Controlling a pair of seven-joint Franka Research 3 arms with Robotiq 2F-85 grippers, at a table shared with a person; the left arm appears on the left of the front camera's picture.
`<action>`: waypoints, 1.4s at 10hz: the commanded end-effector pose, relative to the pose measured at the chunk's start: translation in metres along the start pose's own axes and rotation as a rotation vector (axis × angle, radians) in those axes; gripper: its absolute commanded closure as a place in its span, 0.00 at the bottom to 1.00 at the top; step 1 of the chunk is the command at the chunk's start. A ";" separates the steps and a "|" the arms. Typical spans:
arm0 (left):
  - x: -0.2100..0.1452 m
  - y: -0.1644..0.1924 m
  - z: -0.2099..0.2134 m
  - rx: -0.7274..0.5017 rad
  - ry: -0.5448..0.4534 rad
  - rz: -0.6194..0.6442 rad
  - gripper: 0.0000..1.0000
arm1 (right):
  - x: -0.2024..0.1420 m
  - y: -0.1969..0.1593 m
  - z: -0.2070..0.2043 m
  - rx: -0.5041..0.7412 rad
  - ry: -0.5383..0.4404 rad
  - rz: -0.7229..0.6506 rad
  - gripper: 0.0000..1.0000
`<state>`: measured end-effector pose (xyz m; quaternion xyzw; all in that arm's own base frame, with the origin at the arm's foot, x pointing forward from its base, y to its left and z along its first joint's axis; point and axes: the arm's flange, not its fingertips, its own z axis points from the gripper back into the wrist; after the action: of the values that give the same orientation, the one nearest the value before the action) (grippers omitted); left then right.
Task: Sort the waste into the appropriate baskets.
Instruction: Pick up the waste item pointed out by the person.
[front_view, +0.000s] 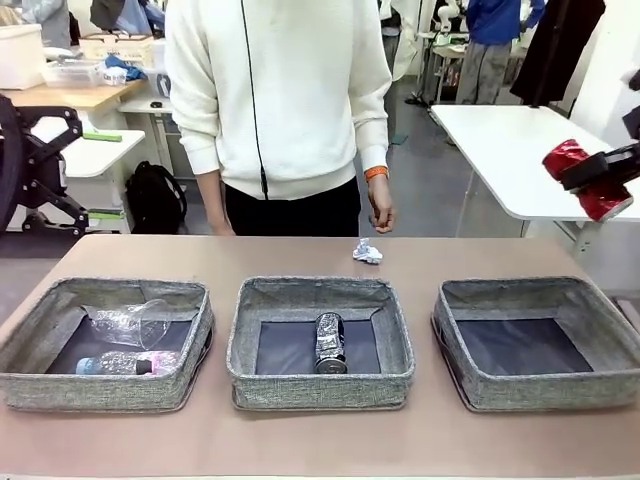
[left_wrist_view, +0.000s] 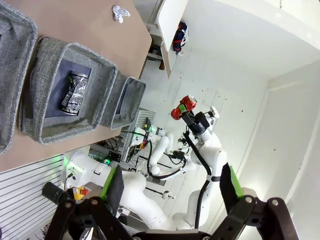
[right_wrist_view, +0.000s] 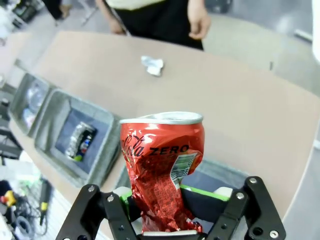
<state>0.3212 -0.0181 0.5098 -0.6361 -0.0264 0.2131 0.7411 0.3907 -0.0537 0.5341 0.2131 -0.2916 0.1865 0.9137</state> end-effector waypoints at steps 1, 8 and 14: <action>-0.001 -0.003 -0.001 -0.016 -0.005 0.010 0.00 | 0.022 -0.027 -0.001 0.013 0.054 -0.026 1.00; -0.001 -0.003 -0.001 -0.016 -0.005 0.010 0.00 | 0.108 0.167 0.049 -0.212 0.299 -0.340 0.94; -0.001 -0.003 -0.001 -0.016 -0.005 0.010 0.00 | 0.163 0.372 0.029 -0.270 0.310 -0.178 0.94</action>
<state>0.3214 -0.0188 0.5095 -0.6354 -0.0258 0.2133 0.7417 0.3144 0.2556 0.7525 0.1144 -0.1473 0.1017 0.9772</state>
